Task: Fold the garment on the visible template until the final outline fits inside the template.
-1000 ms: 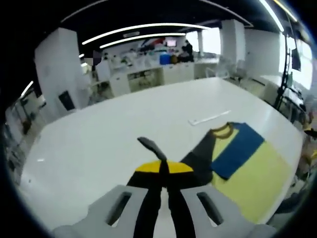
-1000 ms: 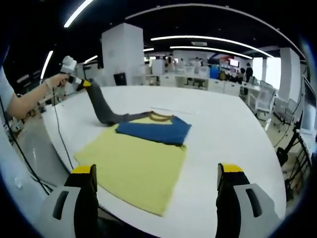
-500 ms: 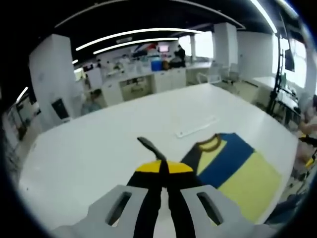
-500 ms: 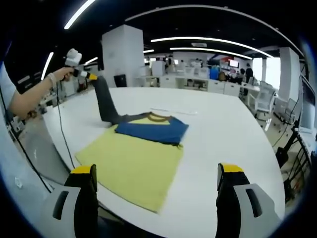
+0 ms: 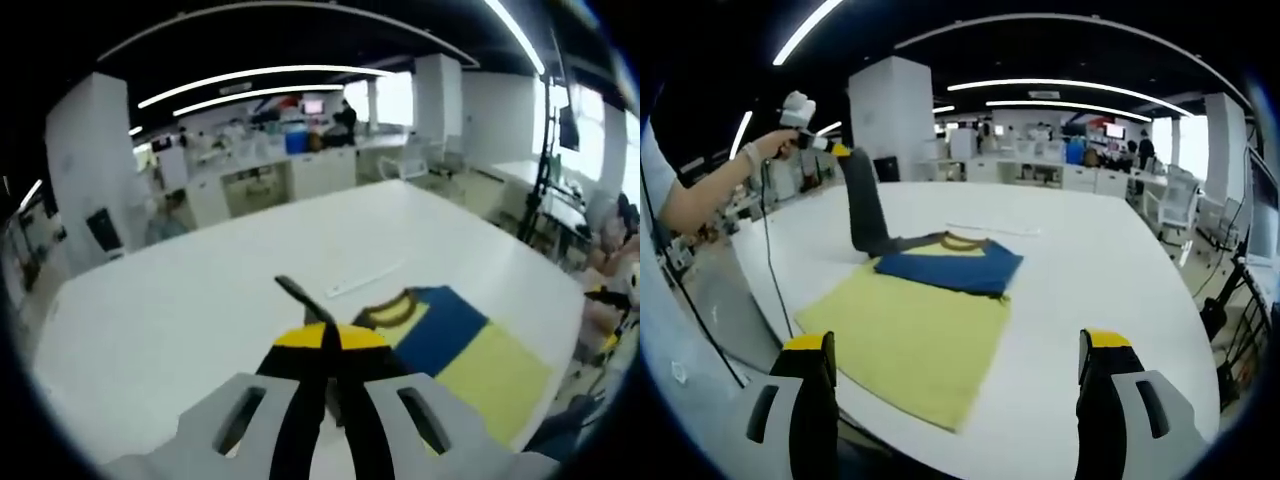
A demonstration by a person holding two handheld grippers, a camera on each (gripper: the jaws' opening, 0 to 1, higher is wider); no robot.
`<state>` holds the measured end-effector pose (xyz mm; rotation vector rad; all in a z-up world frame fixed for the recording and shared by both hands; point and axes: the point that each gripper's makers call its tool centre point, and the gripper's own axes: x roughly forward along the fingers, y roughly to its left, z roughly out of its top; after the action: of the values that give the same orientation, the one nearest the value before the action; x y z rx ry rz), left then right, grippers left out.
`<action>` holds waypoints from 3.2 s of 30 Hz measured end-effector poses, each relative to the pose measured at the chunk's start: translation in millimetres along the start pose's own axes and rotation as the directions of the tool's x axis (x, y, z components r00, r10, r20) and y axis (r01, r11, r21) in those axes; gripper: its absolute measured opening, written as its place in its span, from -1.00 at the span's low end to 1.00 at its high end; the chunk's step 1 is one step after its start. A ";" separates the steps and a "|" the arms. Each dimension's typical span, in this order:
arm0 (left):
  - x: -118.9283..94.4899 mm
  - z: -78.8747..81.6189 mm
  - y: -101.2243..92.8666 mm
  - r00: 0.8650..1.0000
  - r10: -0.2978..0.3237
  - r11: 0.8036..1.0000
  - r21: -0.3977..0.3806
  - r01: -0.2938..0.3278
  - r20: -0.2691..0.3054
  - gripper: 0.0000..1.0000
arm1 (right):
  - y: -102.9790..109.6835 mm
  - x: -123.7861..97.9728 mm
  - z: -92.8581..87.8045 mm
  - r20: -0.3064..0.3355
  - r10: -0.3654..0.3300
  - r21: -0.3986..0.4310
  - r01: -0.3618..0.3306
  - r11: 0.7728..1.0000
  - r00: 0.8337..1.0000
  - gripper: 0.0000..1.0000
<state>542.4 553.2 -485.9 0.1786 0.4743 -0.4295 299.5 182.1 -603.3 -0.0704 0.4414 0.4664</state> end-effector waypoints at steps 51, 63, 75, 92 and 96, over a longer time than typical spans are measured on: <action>95.4 28.7 -135.9 0.966 -0.258 0.966 0.033 0.257 0.010 -1.00 | -25.0 -7.2 -15.4 -0.007 -0.038 0.050 0.038 0.998 0.999 1.00; 123.3 12.3 -159.2 0.956 -0.290 0.957 0.023 0.291 -0.034 -1.00 | -31.3 -6.9 -17.2 -0.019 -0.042 0.049 0.043 0.998 0.999 1.00; 147.8 -7.9 -180.4 0.946 -0.314 0.949 -0.002 0.314 -0.076 -1.00 | -35.9 -4.6 -17.7 -0.030 -0.040 0.045 0.041 0.998 0.999 1.00; 178.3 -38.8 -199.1 0.926 -0.346 0.938 -0.042 0.344 -0.150 -1.00 | -41.8 2.6 -21.9 -0.045 -0.040 0.060 0.043 0.997 0.998 1.00; 184.8 -50.9 -207.8 0.915 -0.363 0.932 -0.058 0.359 -0.176 -1.00 | -44.3 2.1 -23.1 -0.050 -0.044 0.060 0.047 0.997 0.998 1.00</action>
<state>578.9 314.4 -632.8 0.1065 0.6991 -0.7747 312.0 139.6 -626.6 -0.0330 0.5008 0.4066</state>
